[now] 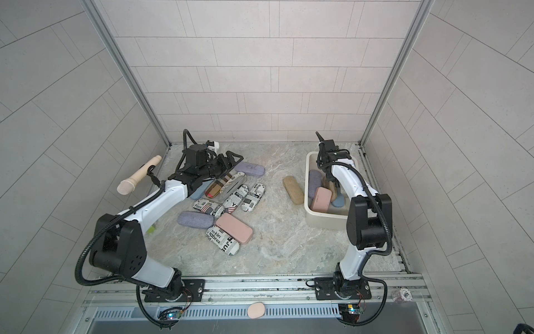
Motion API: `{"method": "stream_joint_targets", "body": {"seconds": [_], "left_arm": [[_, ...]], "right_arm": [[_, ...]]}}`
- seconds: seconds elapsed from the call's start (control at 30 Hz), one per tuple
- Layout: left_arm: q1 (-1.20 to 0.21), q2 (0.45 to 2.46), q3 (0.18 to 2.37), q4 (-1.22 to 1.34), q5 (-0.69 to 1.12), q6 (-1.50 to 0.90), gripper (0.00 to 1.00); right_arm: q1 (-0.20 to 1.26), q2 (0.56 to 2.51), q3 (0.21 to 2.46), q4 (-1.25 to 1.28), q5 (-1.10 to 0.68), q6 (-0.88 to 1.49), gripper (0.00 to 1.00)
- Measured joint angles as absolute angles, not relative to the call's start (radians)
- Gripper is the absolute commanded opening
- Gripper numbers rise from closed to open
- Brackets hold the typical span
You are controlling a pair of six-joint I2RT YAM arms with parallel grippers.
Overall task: Put the glasses cases into the storage boxes
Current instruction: Place the glasses case in the storage box.
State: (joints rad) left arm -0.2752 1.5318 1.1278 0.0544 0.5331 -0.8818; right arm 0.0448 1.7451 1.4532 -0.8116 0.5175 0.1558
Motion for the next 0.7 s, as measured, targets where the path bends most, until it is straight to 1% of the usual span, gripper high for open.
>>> {"method": "stream_joint_targets", "body": {"seconds": [0.13,0.27,0.5,0.7], "left_arm": [[-0.275,1.532,1.128,0.054,0.533,-0.882,0.84],[-0.275,1.532,1.128,0.055,0.533,-0.882,0.84],[-0.275,1.532,1.128,0.054,0.533,-0.881,0.84],[-0.275,1.532,1.128,0.054,0.533,-0.879,0.84]], "right_arm": [[0.045,1.756,1.427,-0.791,0.519,0.162,0.47],[0.041,1.780,1.422,-0.789,0.529,0.164,0.55],[0.042,1.775,1.427,-0.796,0.499,0.162,0.58],[0.049,1.670,1.427,-0.809,0.388,0.185,0.56]]}}
